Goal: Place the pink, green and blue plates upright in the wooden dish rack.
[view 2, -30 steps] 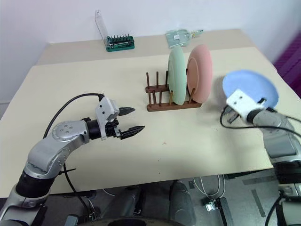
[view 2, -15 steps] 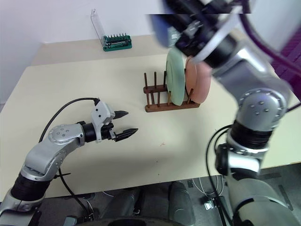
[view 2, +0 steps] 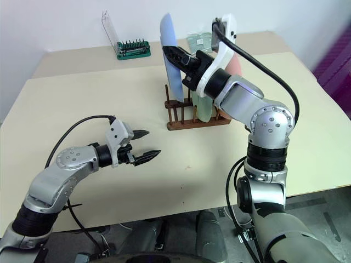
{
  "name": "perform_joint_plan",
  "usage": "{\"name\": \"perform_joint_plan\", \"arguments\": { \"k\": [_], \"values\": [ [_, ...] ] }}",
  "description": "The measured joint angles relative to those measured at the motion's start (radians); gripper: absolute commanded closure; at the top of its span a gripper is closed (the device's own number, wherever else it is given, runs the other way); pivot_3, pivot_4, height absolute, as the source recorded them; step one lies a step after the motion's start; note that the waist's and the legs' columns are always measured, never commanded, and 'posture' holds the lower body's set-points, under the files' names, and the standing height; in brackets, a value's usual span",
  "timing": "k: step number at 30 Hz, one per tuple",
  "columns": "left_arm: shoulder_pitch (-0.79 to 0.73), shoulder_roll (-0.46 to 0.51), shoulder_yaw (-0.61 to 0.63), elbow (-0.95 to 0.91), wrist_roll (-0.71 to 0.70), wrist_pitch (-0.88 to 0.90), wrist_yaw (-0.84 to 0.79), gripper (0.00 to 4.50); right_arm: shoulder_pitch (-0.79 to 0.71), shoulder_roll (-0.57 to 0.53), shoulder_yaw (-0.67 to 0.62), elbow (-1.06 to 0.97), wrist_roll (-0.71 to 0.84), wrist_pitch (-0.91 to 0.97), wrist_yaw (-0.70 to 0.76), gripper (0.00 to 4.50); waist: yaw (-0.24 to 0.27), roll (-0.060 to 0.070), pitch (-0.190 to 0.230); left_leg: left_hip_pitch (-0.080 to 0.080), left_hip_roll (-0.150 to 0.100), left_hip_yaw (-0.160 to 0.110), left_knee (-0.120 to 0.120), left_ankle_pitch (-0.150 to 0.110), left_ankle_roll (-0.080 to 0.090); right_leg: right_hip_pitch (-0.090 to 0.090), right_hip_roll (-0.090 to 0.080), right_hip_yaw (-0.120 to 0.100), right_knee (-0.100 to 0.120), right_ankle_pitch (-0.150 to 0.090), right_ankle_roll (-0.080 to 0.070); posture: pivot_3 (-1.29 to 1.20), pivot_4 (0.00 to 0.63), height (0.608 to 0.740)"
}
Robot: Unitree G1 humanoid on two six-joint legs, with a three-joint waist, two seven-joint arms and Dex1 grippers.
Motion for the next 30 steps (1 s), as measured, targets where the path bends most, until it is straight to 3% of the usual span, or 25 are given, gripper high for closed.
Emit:
{"name": "perform_joint_plan", "arguments": {
  "k": [20, 27, 28, 30],
  "values": [
    [0.002, 0.0, 0.0, -0.001, -0.007, 0.001, 0.004, 0.39, -0.027, 0.037, -0.014, 0.009, 0.077, -0.009, -0.113, 4.42, 0.001, 0.0, 0.0, 0.0, 0.0, 0.001, 0.0, 0.0, 0.0, 0.0, 0.0, 0.0, 0.001, 0.0, 0.0, 0.0, 0.15, 0.74],
    [0.002, 0.0, 0.0, -0.002, -0.008, 0.001, 0.004, 0.39, 0.038, 0.041, -0.001, 0.043, 0.049, -0.01, -0.112, 4.42, 0.001, 0.0, 0.0, 0.0, 0.0, 0.001, 0.0, 0.0, 0.0, 0.0, 0.0, 0.0, 0.001, 0.0, 0.0, 0.0, 0.15, 0.74],
    [0.002, 0.0, 0.0, -0.002, -0.008, 0.001, 0.005, 0.39, 0.041, 0.041, 0.001, 0.055, 0.042, -0.01, -0.11, 3.79, 0.001, 0.0, 0.0, 0.0, 0.0, 0.001, 0.0, 0.0, 0.0, 0.0, 0.0, 0.0, 0.001, 0.0, 0.0, 0.0, 0.15, 0.74],
    [0.002, -0.001, 0.0, -0.003, -0.008, 0.002, 0.005, 0.39, 0.041, 0.04, 0.008, 0.072, 0.012, -0.01, -0.098, 3.07, -0.001, 0.0, 0.0, 0.0, 0.0, 0.001, 0.0, 0.0, 0.0, -0.001, 0.0, 0.0, 0.001, 0.0, 0.0, 0.0, 0.15, 0.74]
  ]
}}
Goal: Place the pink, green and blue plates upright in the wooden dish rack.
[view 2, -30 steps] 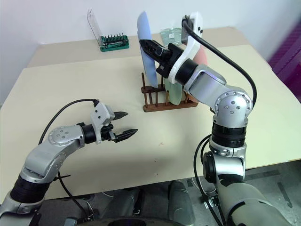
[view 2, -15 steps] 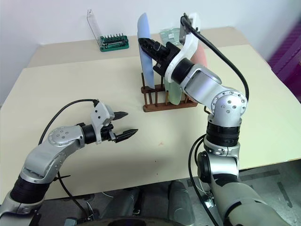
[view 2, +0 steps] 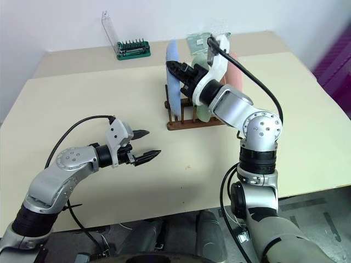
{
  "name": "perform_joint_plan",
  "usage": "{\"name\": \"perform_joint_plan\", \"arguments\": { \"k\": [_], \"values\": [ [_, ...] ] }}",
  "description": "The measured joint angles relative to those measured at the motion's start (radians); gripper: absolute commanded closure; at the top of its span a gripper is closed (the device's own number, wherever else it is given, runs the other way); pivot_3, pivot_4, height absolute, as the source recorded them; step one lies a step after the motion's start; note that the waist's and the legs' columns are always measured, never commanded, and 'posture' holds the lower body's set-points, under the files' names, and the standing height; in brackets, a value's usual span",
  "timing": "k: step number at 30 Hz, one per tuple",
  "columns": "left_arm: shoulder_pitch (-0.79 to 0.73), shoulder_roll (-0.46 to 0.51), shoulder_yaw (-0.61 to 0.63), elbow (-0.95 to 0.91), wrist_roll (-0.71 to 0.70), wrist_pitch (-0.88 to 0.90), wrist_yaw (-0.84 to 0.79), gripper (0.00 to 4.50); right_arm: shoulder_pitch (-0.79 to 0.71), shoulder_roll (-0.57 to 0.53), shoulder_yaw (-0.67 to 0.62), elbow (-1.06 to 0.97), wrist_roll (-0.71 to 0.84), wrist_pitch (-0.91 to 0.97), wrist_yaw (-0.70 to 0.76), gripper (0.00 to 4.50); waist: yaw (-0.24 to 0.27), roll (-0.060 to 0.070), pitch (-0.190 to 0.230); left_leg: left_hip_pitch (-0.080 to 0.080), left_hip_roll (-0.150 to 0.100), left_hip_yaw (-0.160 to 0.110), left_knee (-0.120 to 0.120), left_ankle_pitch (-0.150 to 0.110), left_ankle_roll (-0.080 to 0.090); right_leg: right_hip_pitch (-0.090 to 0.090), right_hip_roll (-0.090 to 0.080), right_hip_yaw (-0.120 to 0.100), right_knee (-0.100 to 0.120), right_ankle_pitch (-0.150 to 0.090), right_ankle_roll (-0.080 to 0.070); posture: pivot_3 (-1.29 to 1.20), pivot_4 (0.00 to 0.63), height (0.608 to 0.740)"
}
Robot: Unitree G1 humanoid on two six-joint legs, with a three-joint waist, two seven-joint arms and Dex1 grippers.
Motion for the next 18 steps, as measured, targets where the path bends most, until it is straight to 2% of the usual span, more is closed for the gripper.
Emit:
{"name": "perform_joint_plan", "arguments": {
  "k": [4, 7, 10, 12, 15, 18],
  "values": [
    [0.002, -0.002, 0.0, -0.016, -0.001, 0.004, 0.003, 0.39, 0.0, -0.082, 0.095, -0.043, -0.166, -0.04, 0.147, 1.13, 0.001, 0.0, 0.0, -0.002, 0.0, 0.001, 0.0, 0.0, 0.0, -0.001, 0.0, 0.0, 0.0, 0.0, 0.0, 0.0, 0.15, 0.74],
    [0.012, -0.003, 0.0, -0.019, -0.001, 0.015, 0.004, 0.39, -0.001, -0.152, 0.172, -0.121, -0.304, -0.09, 0.261, 1.13, 0.001, 0.0, 0.0, -0.002, 0.0, 0.001, 0.0, 0.0, 0.0, -0.002, 0.0, 0.0, 0.0, 0.0, 0.0, 0.0, 0.15, 0.74],
    [0.018, -0.004, 0.003, -0.023, -0.002, 0.02, 0.004, 0.39, -0.001, -0.349, 0.29, -0.244, -0.521, -0.187, 0.416, 1.13, 0.005, 0.0, 0.0, -0.006, -0.001, 0.002, 0.002, 0.0, 0.0, -0.006, 0.0, 0.0, 0.001, 0.0, 0.0, 0.0, 0.15, 0.74],
    [0.015, -0.006, 0.003, -0.026, -0.002, 0.021, 0.003, 0.39, 0.033, -0.44, 0.288, -0.316, -0.592, -0.245, 0.506, 1.13, 0.007, -0.001, 0.0, -0.007, 0.0, 0.002, 0.002, 0.0, 0.0, -0.007, 0.0, 0.0, 0.0, 0.0, 0.0, 0.0, 0.15, 0.74],
    [0.029, -0.001, 0.019, -0.024, 0.002, 0.017, 0.003, 0.39, 0.24, -0.576, 0.132, -0.409, -0.564, -0.275, 0.661, 1.13, 0.023, -0.002, -0.001, -0.008, -0.001, 0.001, 0.002, -0.001, 0.001, -0.006, -0.001, -0.001, -0.002, 0.0, 0.001, 0.0, 0.15, 0.74],
    [0.047, -0.005, 0.028, -0.002, 0.026, -0.017, 0.016, 0.39, 0.63, -0.696, -0.152, -0.464, -0.52, -0.257, 0.845, 1.13, 0.048, -0.003, -0.001, -0.008, 0.0, 0.001, 0.002, -0.001, 0.003, -0.004, -0.001, -0.002, -0.004, 0.0, 0.001, 0.0, 0.15, 0.74]
  ]
}}
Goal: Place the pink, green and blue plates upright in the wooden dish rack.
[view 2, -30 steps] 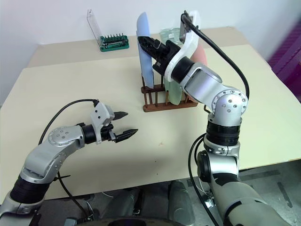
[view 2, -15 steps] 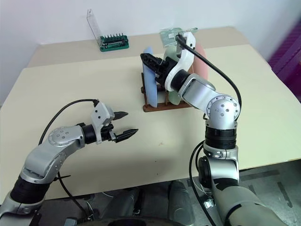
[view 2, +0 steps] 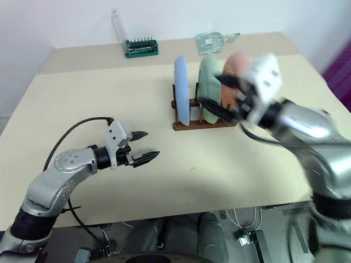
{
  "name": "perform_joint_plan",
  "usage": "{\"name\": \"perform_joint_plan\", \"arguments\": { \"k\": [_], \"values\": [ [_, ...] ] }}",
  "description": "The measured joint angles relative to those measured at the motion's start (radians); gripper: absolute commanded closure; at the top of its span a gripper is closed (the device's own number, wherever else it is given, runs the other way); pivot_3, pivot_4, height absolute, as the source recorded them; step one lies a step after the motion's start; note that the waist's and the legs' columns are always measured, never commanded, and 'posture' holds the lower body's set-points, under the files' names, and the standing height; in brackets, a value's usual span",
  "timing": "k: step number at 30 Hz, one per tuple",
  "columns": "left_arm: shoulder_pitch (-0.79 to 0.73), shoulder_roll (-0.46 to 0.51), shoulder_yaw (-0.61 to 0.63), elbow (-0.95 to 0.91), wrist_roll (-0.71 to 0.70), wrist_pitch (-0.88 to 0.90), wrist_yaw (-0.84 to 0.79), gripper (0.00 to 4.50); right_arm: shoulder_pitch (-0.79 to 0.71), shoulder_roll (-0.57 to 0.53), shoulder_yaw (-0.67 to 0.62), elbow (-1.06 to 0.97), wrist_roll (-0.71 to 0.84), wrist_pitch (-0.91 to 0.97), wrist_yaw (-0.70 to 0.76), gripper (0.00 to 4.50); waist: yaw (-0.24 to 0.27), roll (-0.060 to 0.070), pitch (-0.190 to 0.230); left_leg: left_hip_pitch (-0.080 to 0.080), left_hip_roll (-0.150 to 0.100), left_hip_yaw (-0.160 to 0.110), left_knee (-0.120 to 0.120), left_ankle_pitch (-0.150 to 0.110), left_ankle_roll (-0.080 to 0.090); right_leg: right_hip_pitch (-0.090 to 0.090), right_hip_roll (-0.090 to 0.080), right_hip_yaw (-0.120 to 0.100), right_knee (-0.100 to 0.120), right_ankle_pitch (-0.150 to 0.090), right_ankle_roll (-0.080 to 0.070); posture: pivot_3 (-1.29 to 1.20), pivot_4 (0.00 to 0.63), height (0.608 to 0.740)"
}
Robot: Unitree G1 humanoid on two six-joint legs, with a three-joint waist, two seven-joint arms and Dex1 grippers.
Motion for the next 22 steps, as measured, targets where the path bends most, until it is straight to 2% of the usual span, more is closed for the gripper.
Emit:
{"name": "perform_joint_plan", "arguments": {
  "k": [2, 6, 10, 22],
  "values": [
    [0.016, -0.012, 0.009, 0.037, 0.022, -0.029, 0.016, 0.39, 0.193, -0.004, -0.116, 0.001, -0.007, 0.002, 0.076, 1.13, 0.004, 0.001, 0.0, 0.002, 0.0, 0.004, 0.0, 0.0, 0.001, 0.0, 0.0, 0.003, 0.001, 0.0, 0.0, 0.0, 0.15, 0.74],
    [0.034, -0.032, 0.011, 0.083, 0.06, -0.089, 0.035, 0.39, 0.3, 0.01, -0.146, 0.014, -0.076, -0.058, 0.114, 1.13, -0.017, 0.001, 0.0, 0.017, 0.003, 0.007, 0.0, -0.003, 0.005, 0.014, 0.002, 0.005, -0.001, 0.0, 0.001, 0.0, 0.15, 0.74],
    [0.082, -0.039, 0.012, 0.114, 0.088, -0.133, 0.046, 0.39, 0.284, 0.065, -0.086, 0.108, -0.172, -0.148, 0.106, 1.13, -0.021, 0.0, 0.001, 0.026, 0.003, 0.007, -0.001, -0.004, 0.007, 0.024, 0.002, 0.005, -0.002, -0.002, 0.003, 0.0, 0.15, 0.74],
    [0.19, -0.049, 0.075, 0.11, 0.107, -0.162, 0.087, 0.39, 0.185, 0.095, 0.071, 0.351, -0.342, -0.321, 0.165, 1.13, -0.019, 0.0, 0.001, 0.026, 0.002, 0.007, -0.001, -0.006, 0.006, 0.022, 0.001, 0.005, -0.001, -0.001, 0.002, 0.0, 0.15, 0.74]
  ]
}}
